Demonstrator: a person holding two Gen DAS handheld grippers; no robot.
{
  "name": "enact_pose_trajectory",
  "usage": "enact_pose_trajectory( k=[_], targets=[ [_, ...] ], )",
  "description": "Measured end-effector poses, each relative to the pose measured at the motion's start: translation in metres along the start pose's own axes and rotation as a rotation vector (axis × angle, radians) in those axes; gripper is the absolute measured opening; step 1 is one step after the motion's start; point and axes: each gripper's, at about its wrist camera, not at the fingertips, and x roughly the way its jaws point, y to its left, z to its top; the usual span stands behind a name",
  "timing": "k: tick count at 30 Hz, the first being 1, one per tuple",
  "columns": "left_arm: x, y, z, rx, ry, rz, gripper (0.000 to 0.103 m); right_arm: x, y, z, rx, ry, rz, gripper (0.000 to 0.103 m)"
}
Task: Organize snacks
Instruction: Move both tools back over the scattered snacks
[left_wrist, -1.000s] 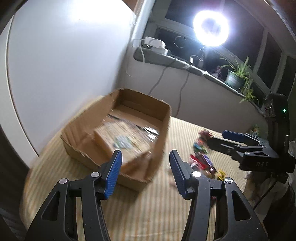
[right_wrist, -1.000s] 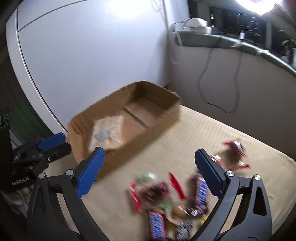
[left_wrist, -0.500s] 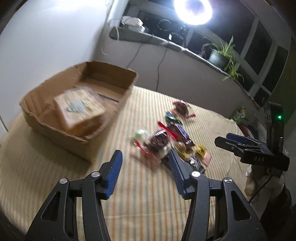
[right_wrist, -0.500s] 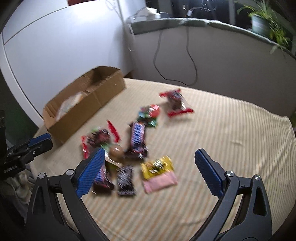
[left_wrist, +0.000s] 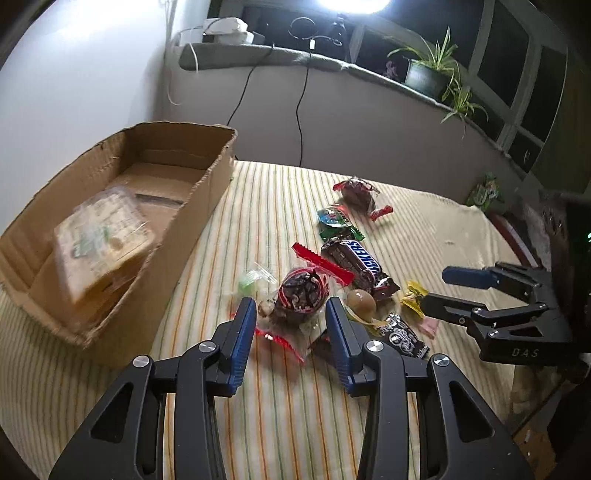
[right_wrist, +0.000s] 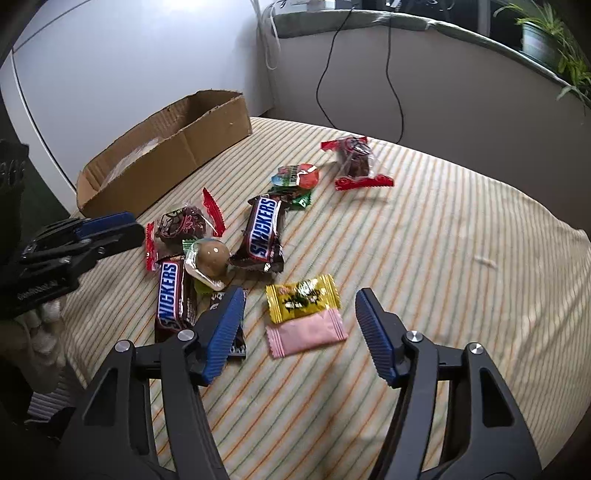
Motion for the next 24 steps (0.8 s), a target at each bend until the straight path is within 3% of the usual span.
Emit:
enact_pose_trajectory(
  k=[6,11,24],
  targets=[
    [0.013,0.0,0.007,0.019,0.026,-0.005,0.038,0.022,0.012,0.017,-0.061,0.018,0.019,0.061],
    [0.021,0.002,0.012,0.034,0.036,0.002,0.038,0.044,0.016,0.03,-0.056,0.05,0.064,0.059],
    [0.03,-0.005,0.012,0.086,0.065,-0.027,0.038,0.068,0.016,0.046,-0.07,0.099,0.083,0.053]
  ],
)
